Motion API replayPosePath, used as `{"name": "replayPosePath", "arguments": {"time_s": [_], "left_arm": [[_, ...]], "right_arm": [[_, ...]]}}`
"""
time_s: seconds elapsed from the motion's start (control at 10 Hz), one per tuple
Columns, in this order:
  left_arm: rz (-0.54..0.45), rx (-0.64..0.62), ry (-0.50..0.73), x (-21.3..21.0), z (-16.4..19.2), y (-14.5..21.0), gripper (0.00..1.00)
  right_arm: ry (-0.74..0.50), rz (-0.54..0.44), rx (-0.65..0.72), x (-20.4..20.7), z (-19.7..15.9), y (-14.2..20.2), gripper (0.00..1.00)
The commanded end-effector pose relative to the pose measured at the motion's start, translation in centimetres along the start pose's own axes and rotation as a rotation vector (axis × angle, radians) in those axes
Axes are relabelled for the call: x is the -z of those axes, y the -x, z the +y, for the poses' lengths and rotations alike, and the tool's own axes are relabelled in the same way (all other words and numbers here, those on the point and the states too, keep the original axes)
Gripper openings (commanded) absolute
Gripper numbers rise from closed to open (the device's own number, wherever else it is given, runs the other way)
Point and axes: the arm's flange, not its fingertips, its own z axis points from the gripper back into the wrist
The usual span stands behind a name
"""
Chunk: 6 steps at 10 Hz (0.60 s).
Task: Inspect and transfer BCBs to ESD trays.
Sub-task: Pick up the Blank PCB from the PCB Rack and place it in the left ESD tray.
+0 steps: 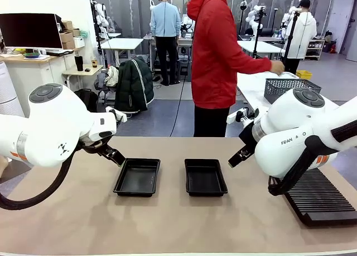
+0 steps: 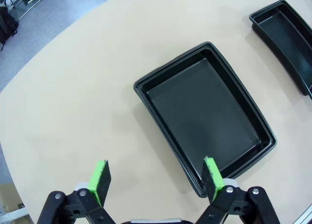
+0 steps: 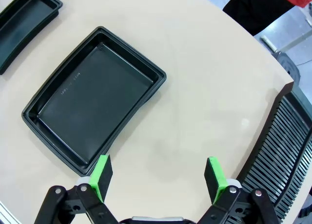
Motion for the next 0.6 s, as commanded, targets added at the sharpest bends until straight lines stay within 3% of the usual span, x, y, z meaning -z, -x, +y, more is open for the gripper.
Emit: {"name": "replayPosePath", "arguments": {"time_s": [0.0,0.5], "left_arm": [[0.028,-0.100,0.004,-3.0,1.0,0.3,1.00],[0.165,-0.318,0.144,-13.3,3.7,-2.3,1.00]], "right_arm": [[-0.012,0.034,0.093,-3.1,-1.5,-1.2,1.00],[-0.125,0.152,0.329,-13.2,-9.9,-3.9,1.00]]}}
